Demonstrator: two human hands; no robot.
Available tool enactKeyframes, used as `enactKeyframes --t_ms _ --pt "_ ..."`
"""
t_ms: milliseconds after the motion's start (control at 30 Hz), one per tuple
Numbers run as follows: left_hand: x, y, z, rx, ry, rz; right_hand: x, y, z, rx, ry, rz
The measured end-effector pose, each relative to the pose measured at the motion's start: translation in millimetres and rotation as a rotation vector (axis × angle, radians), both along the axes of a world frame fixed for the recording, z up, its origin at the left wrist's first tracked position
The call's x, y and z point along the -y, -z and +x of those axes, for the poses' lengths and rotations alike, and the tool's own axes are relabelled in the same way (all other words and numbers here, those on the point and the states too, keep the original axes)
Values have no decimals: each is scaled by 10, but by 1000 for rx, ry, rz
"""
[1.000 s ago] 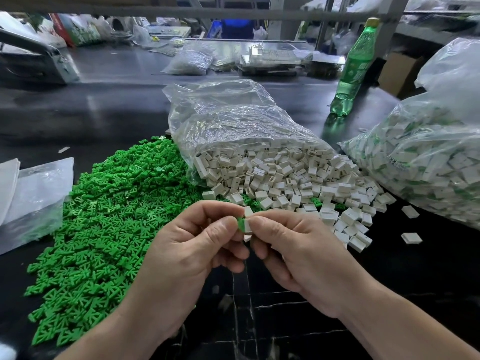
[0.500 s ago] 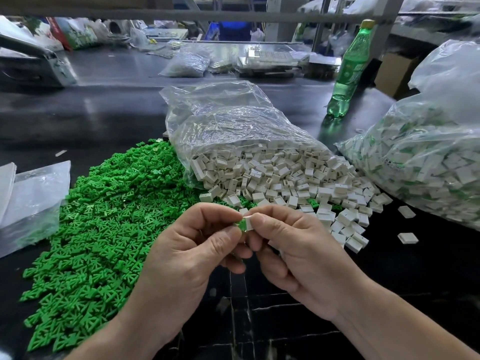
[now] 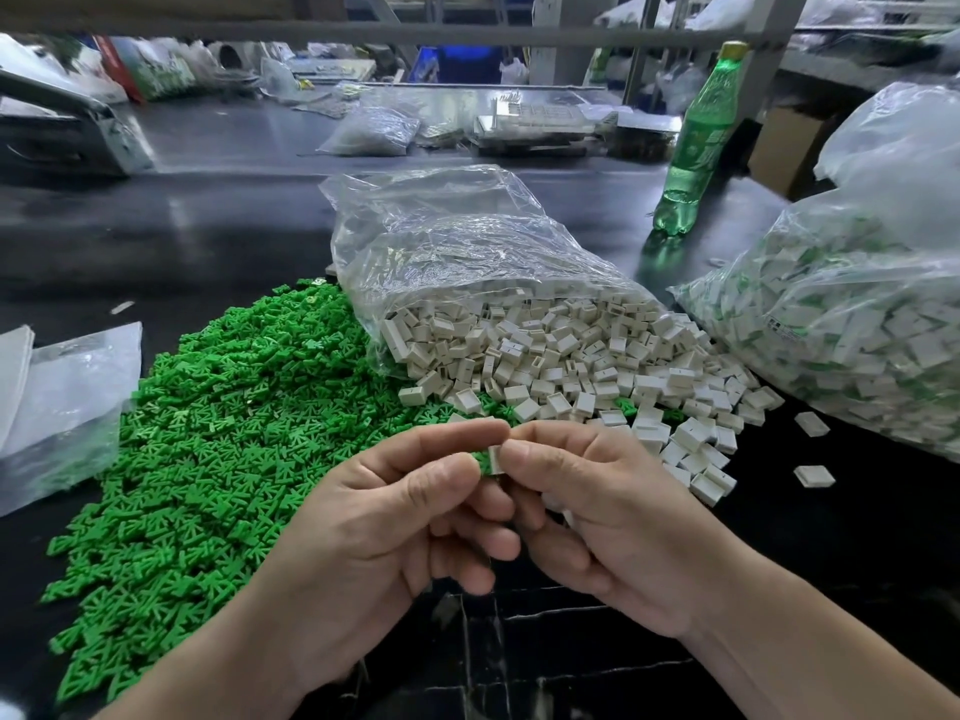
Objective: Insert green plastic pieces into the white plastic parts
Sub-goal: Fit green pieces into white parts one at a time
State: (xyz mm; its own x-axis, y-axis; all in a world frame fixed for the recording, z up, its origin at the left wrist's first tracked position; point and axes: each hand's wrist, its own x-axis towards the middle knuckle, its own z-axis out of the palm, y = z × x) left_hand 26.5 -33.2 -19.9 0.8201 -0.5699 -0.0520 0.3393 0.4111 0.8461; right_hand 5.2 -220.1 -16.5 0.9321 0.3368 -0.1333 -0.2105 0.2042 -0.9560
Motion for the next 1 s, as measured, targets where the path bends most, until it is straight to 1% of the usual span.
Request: enactKeyframes --t_ms 167,267,367,467,733,800,900,1000 --pt "2 -13 -15 -88 86 -116 -8 3 -4 -43 -51 106" --pt "11 -3 -19 -147 70 -119 -16 19 5 -64 -76 92" --pt "37 10 -21 -170 38 -143 -36 35 2 -70 -71 130" --pt "47 10 -35 -154 21 -161 -54 35 -4 -58 -69 165" --pt "111 22 -45 -77 -135 -53 -154 37 -56 -42 44 72" --pt "109 15 -59 -70 -133 -59 -167 33 -67 -38 42 66" --pt "93 18 -55 -57 -132 -76 -187 25 -68 -25 53 118" --pt "79 27 -39 14 -114 -75 -168 7 -46 -21 56 143"
